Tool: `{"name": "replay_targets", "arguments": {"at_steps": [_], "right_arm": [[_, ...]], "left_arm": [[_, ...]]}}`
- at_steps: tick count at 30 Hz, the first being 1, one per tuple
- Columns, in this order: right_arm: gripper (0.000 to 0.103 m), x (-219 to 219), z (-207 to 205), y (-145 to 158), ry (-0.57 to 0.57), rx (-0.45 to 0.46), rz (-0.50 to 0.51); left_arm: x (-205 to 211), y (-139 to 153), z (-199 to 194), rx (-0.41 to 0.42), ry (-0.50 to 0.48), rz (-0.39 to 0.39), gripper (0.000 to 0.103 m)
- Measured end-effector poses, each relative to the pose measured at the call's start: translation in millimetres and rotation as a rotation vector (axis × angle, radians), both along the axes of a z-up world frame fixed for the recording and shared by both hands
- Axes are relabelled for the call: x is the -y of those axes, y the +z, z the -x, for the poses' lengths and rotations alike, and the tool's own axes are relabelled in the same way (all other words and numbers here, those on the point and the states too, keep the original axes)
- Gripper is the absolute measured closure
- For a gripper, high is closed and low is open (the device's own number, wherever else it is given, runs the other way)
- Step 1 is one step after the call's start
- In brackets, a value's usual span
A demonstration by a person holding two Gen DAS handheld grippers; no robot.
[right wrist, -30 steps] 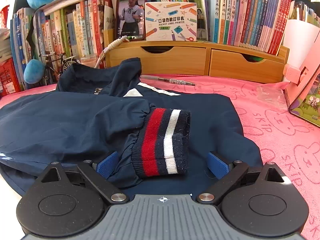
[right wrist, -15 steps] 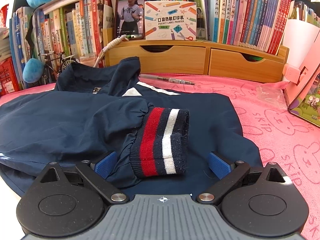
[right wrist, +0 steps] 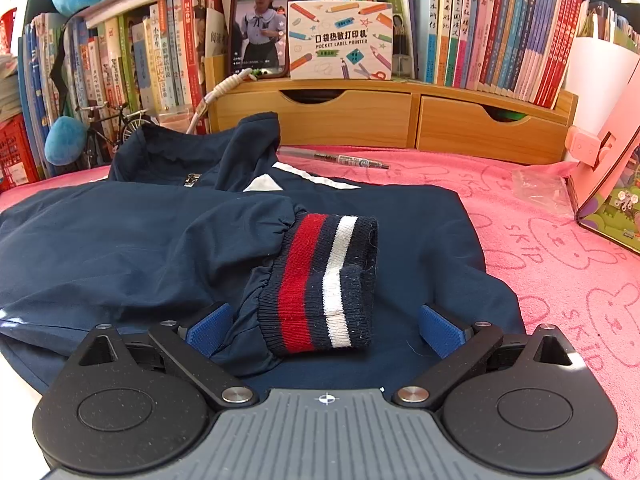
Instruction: Fold clothes
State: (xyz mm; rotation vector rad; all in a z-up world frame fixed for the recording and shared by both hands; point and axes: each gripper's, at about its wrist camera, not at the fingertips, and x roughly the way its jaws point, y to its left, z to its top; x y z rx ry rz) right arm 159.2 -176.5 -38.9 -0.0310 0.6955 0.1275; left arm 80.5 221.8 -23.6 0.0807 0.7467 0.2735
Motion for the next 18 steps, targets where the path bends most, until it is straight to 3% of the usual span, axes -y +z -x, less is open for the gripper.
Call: {"name": "replay_targets", "arguments": {"at_steps": [2, 4, 7, 9, 12, 15, 18], "right_arm": [[0.000, 0, 0, 0, 0.006, -0.002, -0.003], [0.000, 0, 0, 0, 0.011, -0.003, -0.005], [0.000, -1, 0, -1, 0.012, -0.004, -0.004], [0.000, -1, 0, -1, 0.011, -0.004, -0.002], [0.000, -1, 0, -1, 0.010, -0.005, -0.002], [0.000, -1, 0, -1, 0.010, -0.005, -0.002], [0.000, -1, 0, -1, 0.009, -0.004, -0.003]], "left_arm": [[-25, -3, 11, 0.011, 0.023, 0.138, 0.000], [-39, -1, 18, 0.002, 0.052, 0.213, 0.000], [-39, 16, 26, 0.032, 0.102, 0.180, 0.000], [-35, 35, 27, 0.098, 0.111, 0.154, 0.000], [-25, 56, 12, 0.165, 0.068, 0.165, 0.000], [4, 59, -21, 0.169, -0.022, 0.151, 0.000], [32, 43, -49, 0.119, -0.090, 0.138, 0.000]]}}
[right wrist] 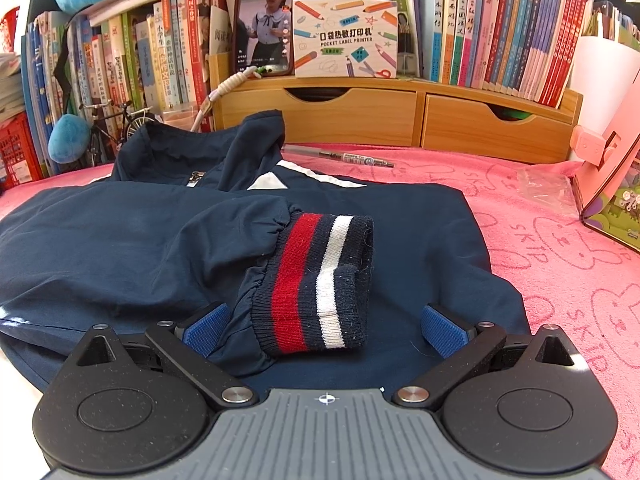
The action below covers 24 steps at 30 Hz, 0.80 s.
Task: Fold clothes
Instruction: 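Release the cuff and press the folded jacket flat with both grippers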
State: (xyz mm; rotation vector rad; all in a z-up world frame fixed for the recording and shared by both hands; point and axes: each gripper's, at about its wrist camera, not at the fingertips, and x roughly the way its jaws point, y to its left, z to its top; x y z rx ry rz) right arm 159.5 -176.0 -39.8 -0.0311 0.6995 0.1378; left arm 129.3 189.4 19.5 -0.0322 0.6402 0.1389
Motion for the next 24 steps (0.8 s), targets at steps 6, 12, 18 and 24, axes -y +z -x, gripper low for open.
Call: {"name": "replay_targets", "arguments": {"at_steps": [6, 12, 18, 24], "right_arm": [[0.000, 1, 0, 0, 0.000, 0.000, -0.011], [0.000, 2, 1, 0, 0.000, 0.001, -0.014], [0.000, 1, 0, 0, 0.001, 0.001, -0.010], [0.000, 12, 13, 7, -0.017, 0.037, -0.086]], "left_arm": [[8, -51, -13, -0.096, 0.008, -0.027, 0.000], [-21, -48, 1, -0.104, 0.113, 0.039, 0.000], [-2, -28, 32, -0.026, -0.018, 0.026, 0.000], [27, -49, 32, -0.039, -0.077, -0.084, 0.000]]}}
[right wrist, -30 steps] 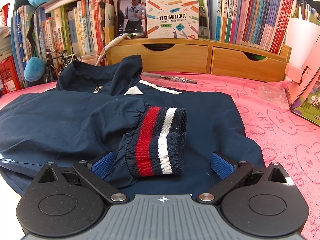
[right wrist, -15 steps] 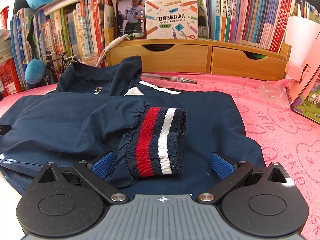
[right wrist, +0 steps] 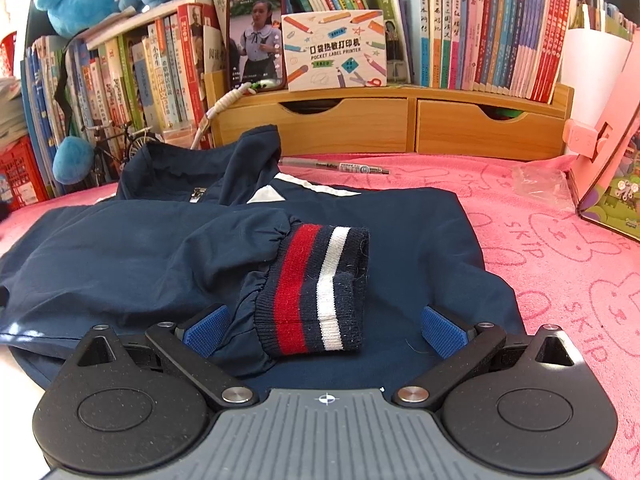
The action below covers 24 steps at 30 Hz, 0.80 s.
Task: Fold clothes
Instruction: 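Release the cuff and press the folded jacket flat with both grippers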
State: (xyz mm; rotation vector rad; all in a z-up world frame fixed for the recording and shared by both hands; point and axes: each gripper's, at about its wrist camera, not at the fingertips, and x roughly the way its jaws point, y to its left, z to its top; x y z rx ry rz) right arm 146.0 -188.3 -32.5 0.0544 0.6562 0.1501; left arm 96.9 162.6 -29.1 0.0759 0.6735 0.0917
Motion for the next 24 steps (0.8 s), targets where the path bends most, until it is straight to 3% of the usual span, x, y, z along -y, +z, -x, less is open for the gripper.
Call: {"name": "replay_targets", "arguments": {"at_steps": [4, 9, 12, 16, 19, 24], "right_arm": [[0.000, 0, 22, 25, 0.020, 0.082, -0.065], [0.000, -61, 19, 57, 0.205, 0.152, -0.048], [0.000, -108, 1, 53, 0.301, 0.109, -0.043], [0.000, -146, -23, 26, 0.315, -0.009, 0.002], [0.000, -140, -24, 6, 0.248, -0.041, 0.104], [0.005, -80, -19, -4, 0.174, -0.010, 0.117]], "left_arm": [[-13, -7, 5, 0.025, 0.004, 0.083, 0.000], [-8, -7, 7, 0.033, 0.005, 0.054, 0.000], [-9, -7, 7, 0.034, 0.005, 0.052, 0.000], [-10, -7, 6, 0.032, 0.006, 0.059, 0.000], [-10, -6, 6, 0.032, 0.005, 0.055, 0.000], [-11, -6, 6, 0.028, 0.000, 0.068, 0.000]]}}
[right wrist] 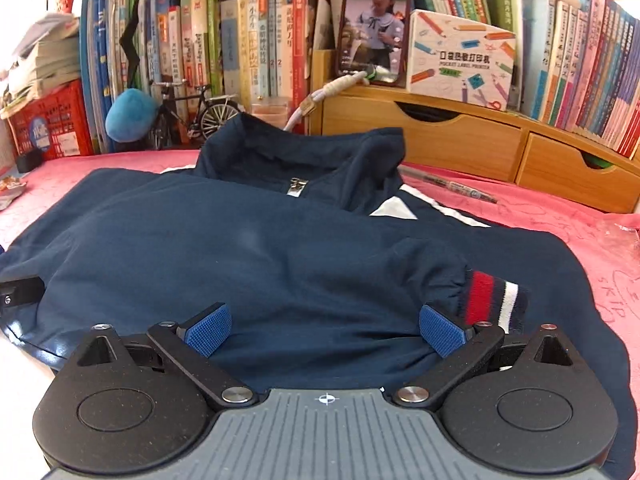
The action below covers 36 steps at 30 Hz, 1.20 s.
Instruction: Fold clothes
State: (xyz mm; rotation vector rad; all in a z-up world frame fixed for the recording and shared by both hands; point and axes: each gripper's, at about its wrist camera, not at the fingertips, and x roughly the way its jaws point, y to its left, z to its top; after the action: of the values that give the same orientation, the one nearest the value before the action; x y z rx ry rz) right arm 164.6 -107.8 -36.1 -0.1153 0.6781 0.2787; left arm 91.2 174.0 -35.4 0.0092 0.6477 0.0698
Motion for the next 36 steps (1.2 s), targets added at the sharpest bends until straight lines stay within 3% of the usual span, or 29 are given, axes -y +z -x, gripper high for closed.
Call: {"name": "replay_targets", "arguments": {"at_steps": [2, 4, 8, 19, 23, 26, 36], "right_arm": [[0.008, 12, 5, 1, -0.007, 0.020, 0.020], [0.000, 24, 5, -1, -0.052, 0.015, 0.022], [0.000, 47, -4, -7, -0.154, -0.029, -0.024], [0.000, 53, 0, -3, -0.144, -0.038, -0.033], [0.000, 79, 32, 16, -0.112, -0.014, -0.143], [0.000, 97, 61, 30, -0.081, 0.014, -0.155], [0.000, 112, 157, 41, 0.056, 0.047, -0.197]], "left_arm": [[0, 0, 0, 0.000, 0.000, -0.001, 0.000], [0, 0, 0, 0.000, 0.001, -0.003, 0.000], [-1, 1, 0, -0.001, 0.003, -0.002, 0.000], [-4, 1, -1, -0.005, 0.005, 0.020, 0.000], [-8, 5, 11, -0.027, 0.012, 0.036, 0.000], [-5, 13, 31, -0.019, 0.009, 0.020, 0.000], [34, 33, 111, 0.040, -0.166, 0.027, 0.000]]}}
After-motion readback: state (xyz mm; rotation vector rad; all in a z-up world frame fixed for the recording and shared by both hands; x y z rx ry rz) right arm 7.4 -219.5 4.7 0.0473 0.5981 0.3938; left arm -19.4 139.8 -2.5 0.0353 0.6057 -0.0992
